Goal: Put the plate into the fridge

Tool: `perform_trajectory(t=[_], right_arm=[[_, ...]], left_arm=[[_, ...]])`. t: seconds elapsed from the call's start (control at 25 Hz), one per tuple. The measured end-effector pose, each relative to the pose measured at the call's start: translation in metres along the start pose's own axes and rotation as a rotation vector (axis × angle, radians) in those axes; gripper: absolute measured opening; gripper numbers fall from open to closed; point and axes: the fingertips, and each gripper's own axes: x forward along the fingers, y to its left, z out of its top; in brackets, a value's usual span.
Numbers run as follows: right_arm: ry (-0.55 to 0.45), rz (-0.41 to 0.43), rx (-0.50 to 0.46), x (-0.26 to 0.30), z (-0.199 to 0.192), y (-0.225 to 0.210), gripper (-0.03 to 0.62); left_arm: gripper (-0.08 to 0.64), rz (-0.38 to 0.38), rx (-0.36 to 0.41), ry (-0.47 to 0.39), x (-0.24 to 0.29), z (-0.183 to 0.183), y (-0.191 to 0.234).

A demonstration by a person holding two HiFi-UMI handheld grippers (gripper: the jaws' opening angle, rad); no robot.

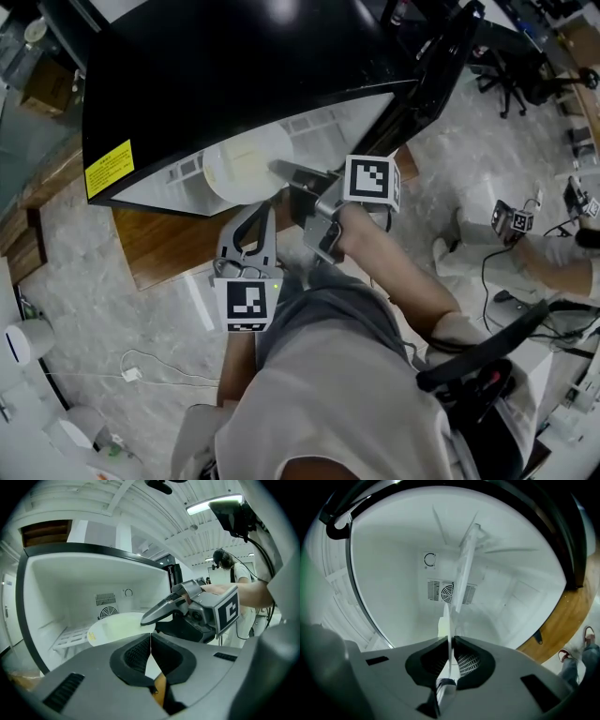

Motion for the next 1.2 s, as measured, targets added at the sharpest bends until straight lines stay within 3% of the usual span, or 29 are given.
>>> perform_trajectory(t=[0.32, 0.72, 0.96, 1.08, 1.2], right_arm=[[-0.017, -0.01, 0.02, 0.004, -0.001, 0.005, 0.028], [0.036, -0.001, -0.142, 0.012, -0.009, 0.023, 0.069], [0.048, -0.01, -0.207, 0.007, -0.033, 0.036, 0.072], [0.029, -0.044, -0.354, -0.002, -0.032, 0.038, 0.07], [-0.03, -0.148, -0.725, -0.006, -0.024, 0.044, 0.044]], left_arm=[[0.021, 0.012, -0.02, -0.035, 0.008, 0.0, -0.001], [0.021, 0.064, -0.047, -0.069, 0.017, 0.007, 0.025], [0.021, 0.057, -0.157, -0.094, 0.016, 0.002, 0.037], [0.021, 0.073, -0.163, -0.094, 0.02, 0.002, 0.04], [0.021, 0.073, -0.149, -0.098, 0.027, 0.006, 0.043]])
